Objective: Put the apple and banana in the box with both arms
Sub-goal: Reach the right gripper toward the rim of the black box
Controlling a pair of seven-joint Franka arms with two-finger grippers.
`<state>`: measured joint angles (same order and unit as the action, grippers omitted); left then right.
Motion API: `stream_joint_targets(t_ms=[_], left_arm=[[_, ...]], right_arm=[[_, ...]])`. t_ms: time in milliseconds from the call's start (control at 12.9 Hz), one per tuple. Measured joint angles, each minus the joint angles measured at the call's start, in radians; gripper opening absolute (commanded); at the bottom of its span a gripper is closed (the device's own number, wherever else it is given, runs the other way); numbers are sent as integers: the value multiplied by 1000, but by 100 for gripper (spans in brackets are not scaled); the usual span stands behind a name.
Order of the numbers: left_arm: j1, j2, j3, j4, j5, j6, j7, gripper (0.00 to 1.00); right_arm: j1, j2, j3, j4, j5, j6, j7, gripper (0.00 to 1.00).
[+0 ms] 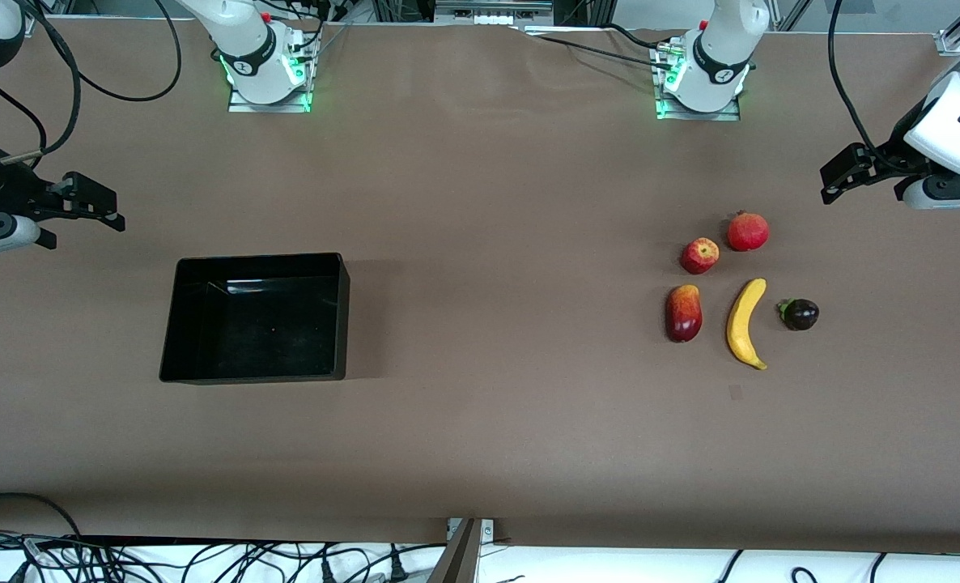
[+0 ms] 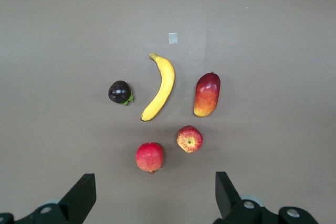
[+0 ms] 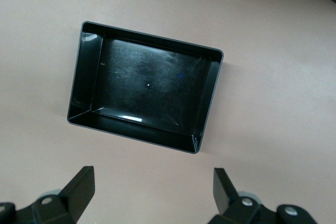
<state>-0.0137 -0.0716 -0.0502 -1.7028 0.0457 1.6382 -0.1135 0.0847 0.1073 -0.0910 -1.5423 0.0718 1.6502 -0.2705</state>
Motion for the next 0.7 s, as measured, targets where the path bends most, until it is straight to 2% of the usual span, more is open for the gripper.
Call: stream_joint_targets(t_ms=[696], left_arm=[[0,0,0,0,0,0,0,100]], right_arm=[[4,26,-1,-6,-53,-2,0,100]])
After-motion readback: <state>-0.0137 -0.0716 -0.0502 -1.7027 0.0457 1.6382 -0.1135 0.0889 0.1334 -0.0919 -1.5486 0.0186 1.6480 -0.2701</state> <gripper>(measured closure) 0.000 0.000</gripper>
